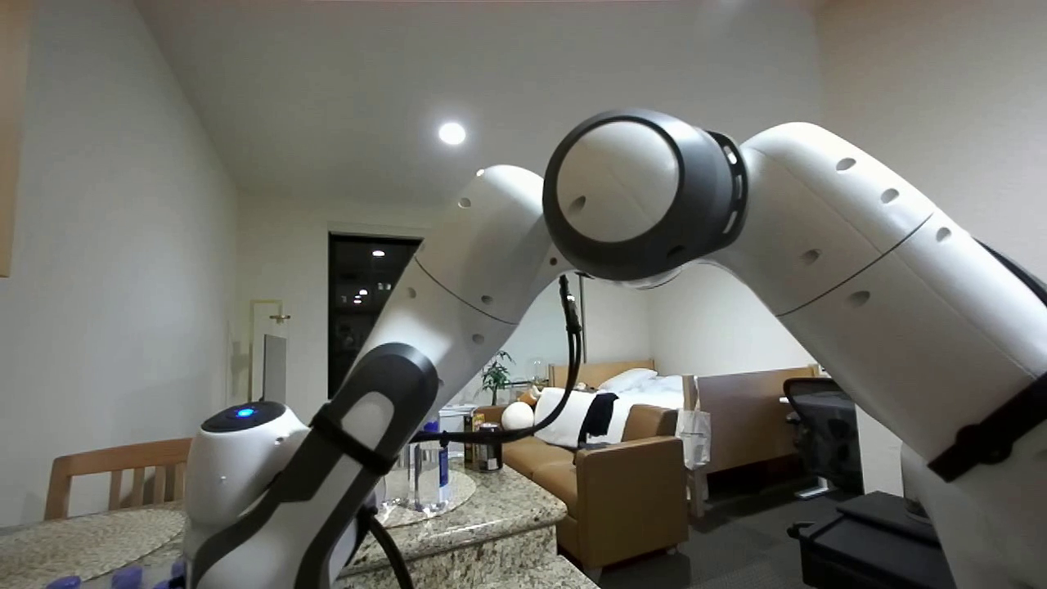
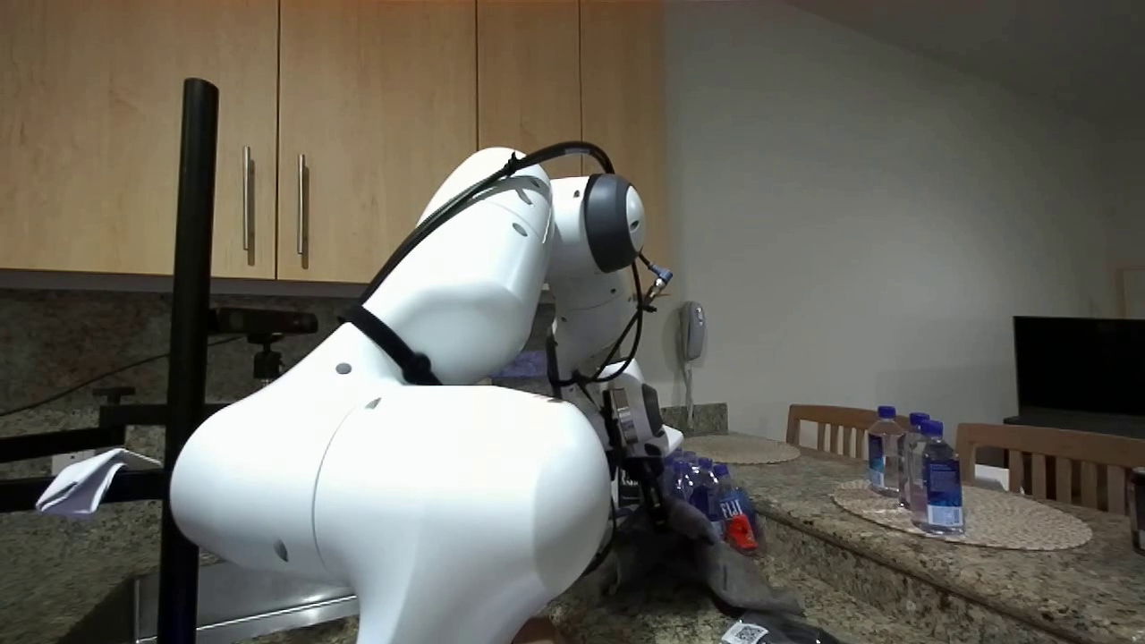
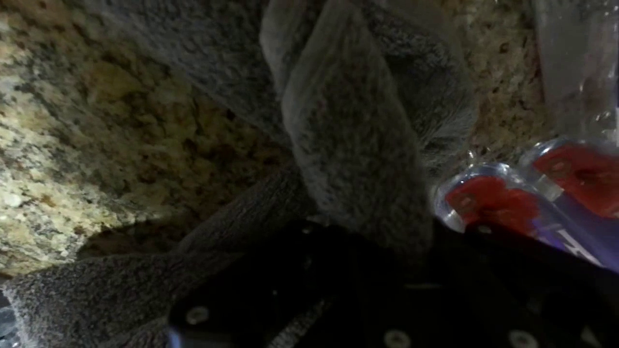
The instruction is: Move the towel to the left
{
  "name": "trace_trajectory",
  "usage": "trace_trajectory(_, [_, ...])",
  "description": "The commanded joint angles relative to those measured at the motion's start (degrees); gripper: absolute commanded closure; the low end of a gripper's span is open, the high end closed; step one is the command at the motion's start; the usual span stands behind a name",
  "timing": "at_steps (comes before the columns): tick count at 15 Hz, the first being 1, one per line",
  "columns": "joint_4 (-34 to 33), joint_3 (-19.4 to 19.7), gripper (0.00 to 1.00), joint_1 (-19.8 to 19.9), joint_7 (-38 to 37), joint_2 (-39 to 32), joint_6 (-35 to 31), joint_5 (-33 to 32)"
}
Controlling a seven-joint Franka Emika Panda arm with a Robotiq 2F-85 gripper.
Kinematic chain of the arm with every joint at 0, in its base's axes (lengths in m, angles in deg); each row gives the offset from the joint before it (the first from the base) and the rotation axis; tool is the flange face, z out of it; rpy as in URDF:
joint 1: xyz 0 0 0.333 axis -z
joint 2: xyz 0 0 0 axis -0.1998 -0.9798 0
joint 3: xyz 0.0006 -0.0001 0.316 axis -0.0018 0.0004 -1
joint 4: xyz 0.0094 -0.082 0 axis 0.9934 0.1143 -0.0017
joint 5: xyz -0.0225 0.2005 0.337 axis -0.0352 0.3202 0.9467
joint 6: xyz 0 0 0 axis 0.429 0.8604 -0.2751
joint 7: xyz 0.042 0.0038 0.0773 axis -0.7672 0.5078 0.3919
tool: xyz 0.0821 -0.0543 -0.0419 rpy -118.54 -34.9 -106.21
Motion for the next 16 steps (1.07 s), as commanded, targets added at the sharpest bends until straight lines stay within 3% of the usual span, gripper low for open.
trace_trajectory(1, [-1.9, 0.0, 0.92, 0.4, 0.0, -0.7, 0.8, 1.8])
trace_trajectory(5, [-2.3, 0.3, 0.92, 0.3, -0.2, -0.8, 1.2, 2.2])
trace_trajectory(6, [-2.3, 0.2, 0.66, 0.3, -0.1, -0.7, 1.3, 2.3])
trace_trajectory(8, [-2.1, 0.5, 0.59, 0.1, -0.4, -0.6, 1.2, 2.2])
trace_trajectory(16, [-1.4, 1.3, 0.09, -0.5, -0.8, 0.7, 1.9, 1.6])
